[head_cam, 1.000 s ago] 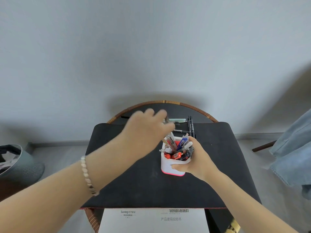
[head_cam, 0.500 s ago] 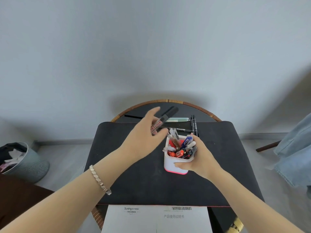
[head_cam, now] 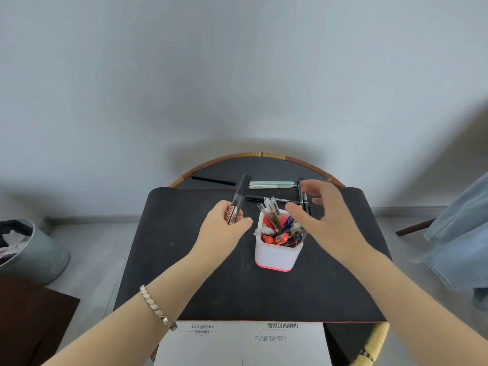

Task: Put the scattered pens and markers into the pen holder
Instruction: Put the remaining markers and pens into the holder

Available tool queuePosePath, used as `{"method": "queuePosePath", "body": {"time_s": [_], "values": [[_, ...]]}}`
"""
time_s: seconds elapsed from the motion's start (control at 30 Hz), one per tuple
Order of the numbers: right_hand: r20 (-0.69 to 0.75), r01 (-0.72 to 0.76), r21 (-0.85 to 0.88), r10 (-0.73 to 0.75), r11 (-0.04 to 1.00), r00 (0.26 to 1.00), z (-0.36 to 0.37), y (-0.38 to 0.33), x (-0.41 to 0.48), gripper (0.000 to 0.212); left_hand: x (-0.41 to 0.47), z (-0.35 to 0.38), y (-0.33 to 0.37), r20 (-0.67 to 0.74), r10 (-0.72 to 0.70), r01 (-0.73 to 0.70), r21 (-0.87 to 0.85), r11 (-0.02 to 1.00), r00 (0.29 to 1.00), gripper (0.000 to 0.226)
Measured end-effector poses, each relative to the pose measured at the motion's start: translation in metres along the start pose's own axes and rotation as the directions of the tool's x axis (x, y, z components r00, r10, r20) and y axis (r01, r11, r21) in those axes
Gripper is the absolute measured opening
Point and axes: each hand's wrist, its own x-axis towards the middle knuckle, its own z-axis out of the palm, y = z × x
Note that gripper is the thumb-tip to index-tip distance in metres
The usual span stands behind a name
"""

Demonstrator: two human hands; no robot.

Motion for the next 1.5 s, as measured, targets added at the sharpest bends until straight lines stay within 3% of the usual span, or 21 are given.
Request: {"method": "queuePosePath", "body": {"time_s": [0.07,0.17,0.27,0.37,0.5,0.6,0.67,0.83,0.97,1.5], "values": [[0.095,0.111,-0.199,-0.094,0.974,0.991,-0.003,-0.019,0.006,0.020,0.002,0.006,-0.004,0.015,-0.055,0.056,-0.051,0.997,0.998,0.011],[0.311,0.175,-0.552,0.007,0.815,0.950,0.013,-0.032,0.010,0.024,0.003,0.012,-0.007,0.021,-0.126,0.128,-0.149,0.981,0.992,0.012],[0.320,0.258,-0.735,-0.015,0.627,0.947,0.028,-0.036,0.012,0.023,0.008,0.018,-0.006,0.042,-0.153,0.159,-0.225,0.961,0.987,0.020],[0.299,0.268,-0.805,-0.029,0.530,0.954,0.037,-0.035,0.013,0.021,0.011,0.024,-0.002,0.061,-0.139,0.150,-0.275,0.950,0.988,0.022],[0.179,0.213,-0.714,-0.120,0.667,0.976,0.030,-0.027,0.013,0.025,0.014,0.027,0.001,-0.036,-0.013,0.004,-0.250,0.968,0.999,0.020],[0.044,0.170,-0.548,-0.174,0.819,0.984,0.012,-0.020,0.016,0.024,0.017,0.029,0.006,0.003,0.092,-0.090,-0.200,0.976,0.996,0.023],[0.013,0.168,-0.491,-0.185,0.855,0.983,0.001,-0.015,0.018,0.025,0.019,0.031,0.008,-0.001,0.152,-0.151,-0.113,0.982,0.988,0.014],[-0.058,0.171,-0.425,-0.215,0.889,0.975,-0.011,-0.010,0.018,0.025,0.021,0.036,0.012,-0.004,0.184,-0.184,0.003,0.983,0.983,0.024],[-0.085,0.192,-0.417,-0.249,0.889,0.965,-0.014,-0.010,0.022,0.024,0.023,0.038,0.014,0.019,0.177,-0.177,-0.004,0.984,0.984,0.025],[0.054,0.295,-0.560,-0.321,0.775,0.946,-0.015,-0.012,0.024,0.028,0.027,0.044,0.016,0.070,0.179,-0.180,0.008,0.984,0.981,0.023]]}}
